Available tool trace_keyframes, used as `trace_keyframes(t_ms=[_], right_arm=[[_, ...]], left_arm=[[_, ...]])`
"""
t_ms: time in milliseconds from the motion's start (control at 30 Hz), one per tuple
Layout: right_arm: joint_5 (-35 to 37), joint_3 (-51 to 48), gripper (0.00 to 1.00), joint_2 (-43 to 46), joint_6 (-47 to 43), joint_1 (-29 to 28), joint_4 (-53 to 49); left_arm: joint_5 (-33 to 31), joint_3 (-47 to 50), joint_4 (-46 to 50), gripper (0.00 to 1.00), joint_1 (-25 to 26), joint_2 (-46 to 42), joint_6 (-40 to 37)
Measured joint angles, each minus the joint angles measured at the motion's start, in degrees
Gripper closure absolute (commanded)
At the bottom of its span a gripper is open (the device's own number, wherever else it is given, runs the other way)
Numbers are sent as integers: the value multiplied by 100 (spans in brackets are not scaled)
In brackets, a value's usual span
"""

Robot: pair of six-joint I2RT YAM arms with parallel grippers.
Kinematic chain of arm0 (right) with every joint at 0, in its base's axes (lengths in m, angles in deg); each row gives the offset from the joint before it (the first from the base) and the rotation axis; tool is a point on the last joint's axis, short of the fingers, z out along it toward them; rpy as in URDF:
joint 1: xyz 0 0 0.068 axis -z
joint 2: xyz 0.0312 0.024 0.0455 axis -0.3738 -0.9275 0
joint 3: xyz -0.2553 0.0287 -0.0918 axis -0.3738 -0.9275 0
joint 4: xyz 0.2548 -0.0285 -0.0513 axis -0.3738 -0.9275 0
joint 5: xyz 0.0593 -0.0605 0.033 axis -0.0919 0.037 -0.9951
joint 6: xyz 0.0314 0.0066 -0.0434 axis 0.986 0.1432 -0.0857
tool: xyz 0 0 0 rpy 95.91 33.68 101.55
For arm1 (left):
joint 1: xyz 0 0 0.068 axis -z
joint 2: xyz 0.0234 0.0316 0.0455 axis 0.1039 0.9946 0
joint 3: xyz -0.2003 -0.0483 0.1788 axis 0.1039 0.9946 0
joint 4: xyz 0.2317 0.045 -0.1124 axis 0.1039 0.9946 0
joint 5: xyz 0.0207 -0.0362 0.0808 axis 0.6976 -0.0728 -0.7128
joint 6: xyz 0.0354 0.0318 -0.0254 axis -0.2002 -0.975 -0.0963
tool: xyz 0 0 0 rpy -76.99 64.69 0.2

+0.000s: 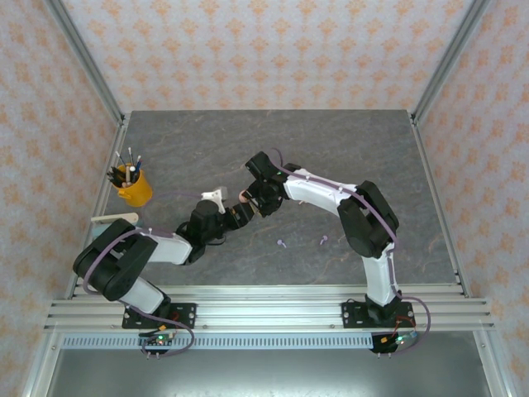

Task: Insert wireless bluetooth earbuds into charging case

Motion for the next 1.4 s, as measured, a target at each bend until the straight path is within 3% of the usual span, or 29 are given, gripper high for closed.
trace_keyframes(t_ms=[600,1200,1400], right_arm=[[-149,-214,51,138,149,0,260],[-166,-334,51,225,192,15,345],[-157,-339,51,275,210,55,378]], left_arm=[[-44,-177,-199,49,85,376,44],[-168,-291,-195,68,85,448,42],[-190,-367,-192,67,85,459,44]])
